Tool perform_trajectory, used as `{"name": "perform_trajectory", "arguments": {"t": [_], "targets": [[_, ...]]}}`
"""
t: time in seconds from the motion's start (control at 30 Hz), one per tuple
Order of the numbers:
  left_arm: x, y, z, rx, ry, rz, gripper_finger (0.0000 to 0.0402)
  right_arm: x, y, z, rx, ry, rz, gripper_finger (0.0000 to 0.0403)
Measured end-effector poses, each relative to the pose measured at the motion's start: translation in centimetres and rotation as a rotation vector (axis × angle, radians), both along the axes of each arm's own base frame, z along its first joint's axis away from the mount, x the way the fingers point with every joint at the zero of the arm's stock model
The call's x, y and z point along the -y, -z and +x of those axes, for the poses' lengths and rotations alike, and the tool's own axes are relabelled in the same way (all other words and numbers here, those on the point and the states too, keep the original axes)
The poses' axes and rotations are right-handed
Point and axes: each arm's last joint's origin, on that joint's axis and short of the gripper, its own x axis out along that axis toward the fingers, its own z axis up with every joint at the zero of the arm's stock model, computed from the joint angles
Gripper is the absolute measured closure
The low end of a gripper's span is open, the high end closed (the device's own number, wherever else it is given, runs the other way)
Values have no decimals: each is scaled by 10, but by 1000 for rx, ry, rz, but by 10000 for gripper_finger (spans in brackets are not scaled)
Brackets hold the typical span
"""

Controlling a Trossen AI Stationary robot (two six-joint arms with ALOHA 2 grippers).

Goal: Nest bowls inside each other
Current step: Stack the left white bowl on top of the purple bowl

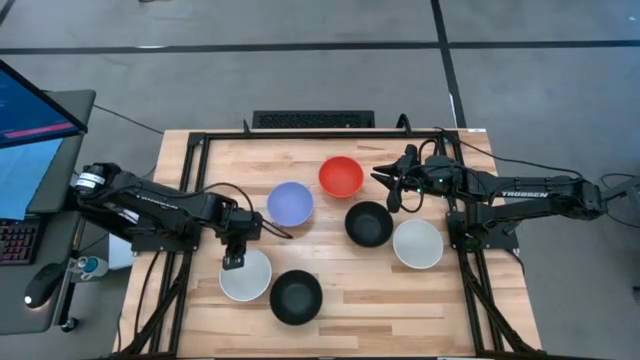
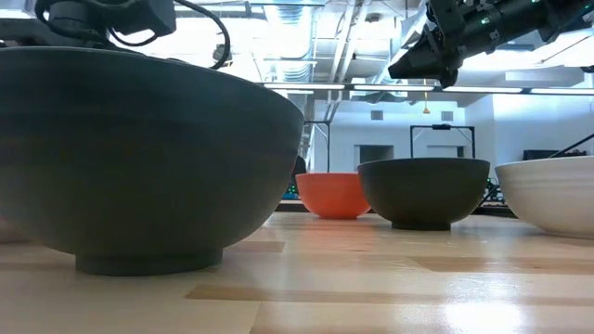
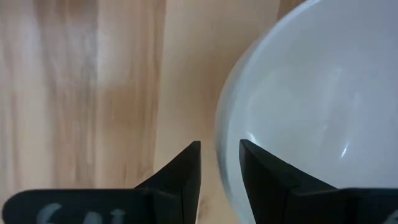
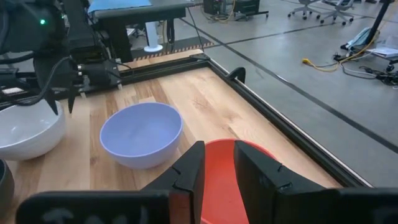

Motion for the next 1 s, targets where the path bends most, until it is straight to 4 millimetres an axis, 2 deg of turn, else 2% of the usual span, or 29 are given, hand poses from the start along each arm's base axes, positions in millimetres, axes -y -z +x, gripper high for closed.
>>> {"name": "perform_trajectory", "arguments": {"t": [0.27,0.37,0.47,0.67,0.77,0.87,1.0], "targets": [[5,11,6,-36,15,39,305,0,0,0,0,0,0,294],[5,14,8,-46,13,52,334,0,0,0,-1,0,0,294],[3,14,8,-46,3,61,385,0,0,0,0,0,0,294],[-7,11,9,-69,-71,13,395,0,0,0,0,0,0,294],[-10,-6,18,-30,-76,11,399,0,0,0,-1,0,0,294],[-16,-34,26,0,-31,73,400,0,0,0,-1,0,0,294],[-37,-72,40,101,-18,160,400,0,1,1,-4,0,1,294]]}}
